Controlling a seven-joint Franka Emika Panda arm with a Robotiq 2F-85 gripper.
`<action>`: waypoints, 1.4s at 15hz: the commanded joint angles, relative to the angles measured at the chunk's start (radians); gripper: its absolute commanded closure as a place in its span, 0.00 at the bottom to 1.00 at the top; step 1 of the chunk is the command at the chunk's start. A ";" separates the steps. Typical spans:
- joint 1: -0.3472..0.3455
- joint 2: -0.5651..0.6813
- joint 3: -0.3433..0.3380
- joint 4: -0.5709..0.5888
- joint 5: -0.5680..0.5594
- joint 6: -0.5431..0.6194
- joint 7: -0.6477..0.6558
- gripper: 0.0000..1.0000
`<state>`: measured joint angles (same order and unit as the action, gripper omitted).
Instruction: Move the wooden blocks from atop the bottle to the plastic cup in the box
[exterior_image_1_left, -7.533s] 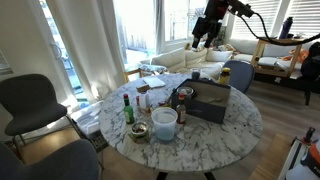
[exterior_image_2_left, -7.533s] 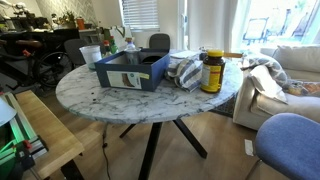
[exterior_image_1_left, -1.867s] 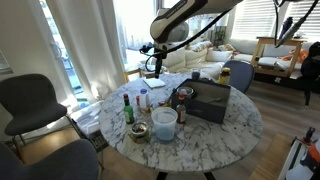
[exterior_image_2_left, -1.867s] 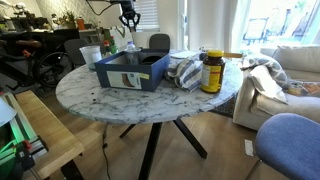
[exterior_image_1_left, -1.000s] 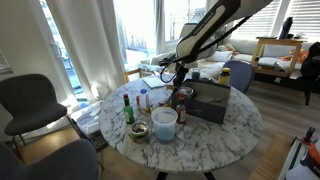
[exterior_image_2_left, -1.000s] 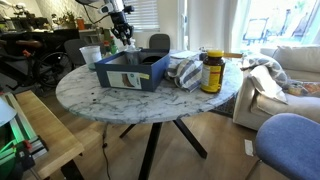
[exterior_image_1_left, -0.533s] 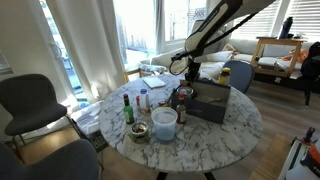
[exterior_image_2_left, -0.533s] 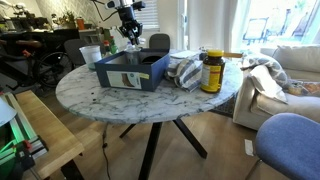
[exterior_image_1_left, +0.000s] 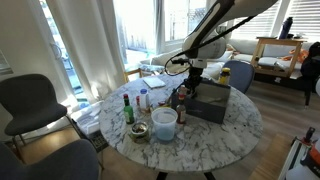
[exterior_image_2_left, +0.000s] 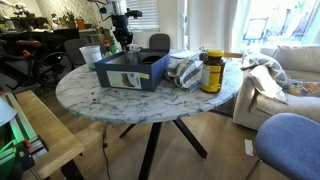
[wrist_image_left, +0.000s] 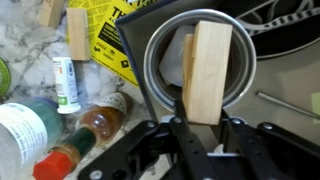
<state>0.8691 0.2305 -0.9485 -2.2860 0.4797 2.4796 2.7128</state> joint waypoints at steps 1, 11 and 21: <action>0.211 0.062 -0.171 -0.044 0.206 0.002 0.044 0.93; 0.657 0.279 -0.537 -0.086 0.479 -0.008 0.046 0.00; 0.830 0.527 -0.725 -0.088 0.501 -0.080 0.011 0.00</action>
